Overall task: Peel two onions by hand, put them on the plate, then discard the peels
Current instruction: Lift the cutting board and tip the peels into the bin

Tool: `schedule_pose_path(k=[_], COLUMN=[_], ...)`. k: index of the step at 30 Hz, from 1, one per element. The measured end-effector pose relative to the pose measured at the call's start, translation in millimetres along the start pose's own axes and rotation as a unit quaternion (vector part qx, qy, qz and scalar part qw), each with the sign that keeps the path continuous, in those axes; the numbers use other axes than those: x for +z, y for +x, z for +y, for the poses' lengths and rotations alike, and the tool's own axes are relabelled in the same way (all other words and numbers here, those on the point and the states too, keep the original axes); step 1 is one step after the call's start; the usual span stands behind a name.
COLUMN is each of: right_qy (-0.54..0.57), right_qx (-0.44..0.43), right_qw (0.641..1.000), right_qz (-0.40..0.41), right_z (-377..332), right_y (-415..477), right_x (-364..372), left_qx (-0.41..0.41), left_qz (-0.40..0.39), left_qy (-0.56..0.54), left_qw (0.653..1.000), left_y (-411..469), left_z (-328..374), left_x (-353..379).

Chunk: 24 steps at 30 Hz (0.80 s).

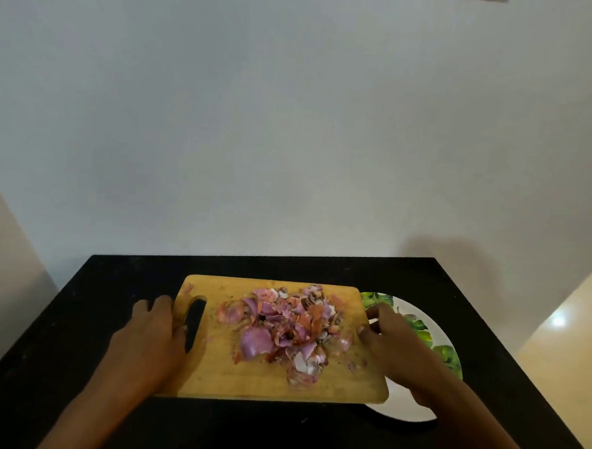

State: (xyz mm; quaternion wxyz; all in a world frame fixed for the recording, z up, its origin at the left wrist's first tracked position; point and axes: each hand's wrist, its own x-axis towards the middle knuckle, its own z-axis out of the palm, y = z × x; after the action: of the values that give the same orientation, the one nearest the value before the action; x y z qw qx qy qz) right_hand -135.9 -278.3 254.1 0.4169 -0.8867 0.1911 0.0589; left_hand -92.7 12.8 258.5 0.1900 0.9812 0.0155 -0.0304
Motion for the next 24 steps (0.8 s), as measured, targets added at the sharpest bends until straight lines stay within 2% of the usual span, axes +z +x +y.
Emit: schedule_pose_path(k=[13, 24], right_qy=[0.010, 0.007], right_qx=[-0.030, -0.054], right_qw=[0.999, 0.997], right_qz=[0.028, 0.051], right_z=[-23.2, 3.6], right_y=[4.1, 47.9], right_x=[-23.2, -56.3], left_qx=[0.037, 0.033], left_qz=[0.040, 0.065], left_qy=[-0.021, -0.021], left_qw=[0.998, 0.997], left_y=[14.7, 31.7], left_z=[20.9, 75.8], left_x=[-23.2, -17.0])
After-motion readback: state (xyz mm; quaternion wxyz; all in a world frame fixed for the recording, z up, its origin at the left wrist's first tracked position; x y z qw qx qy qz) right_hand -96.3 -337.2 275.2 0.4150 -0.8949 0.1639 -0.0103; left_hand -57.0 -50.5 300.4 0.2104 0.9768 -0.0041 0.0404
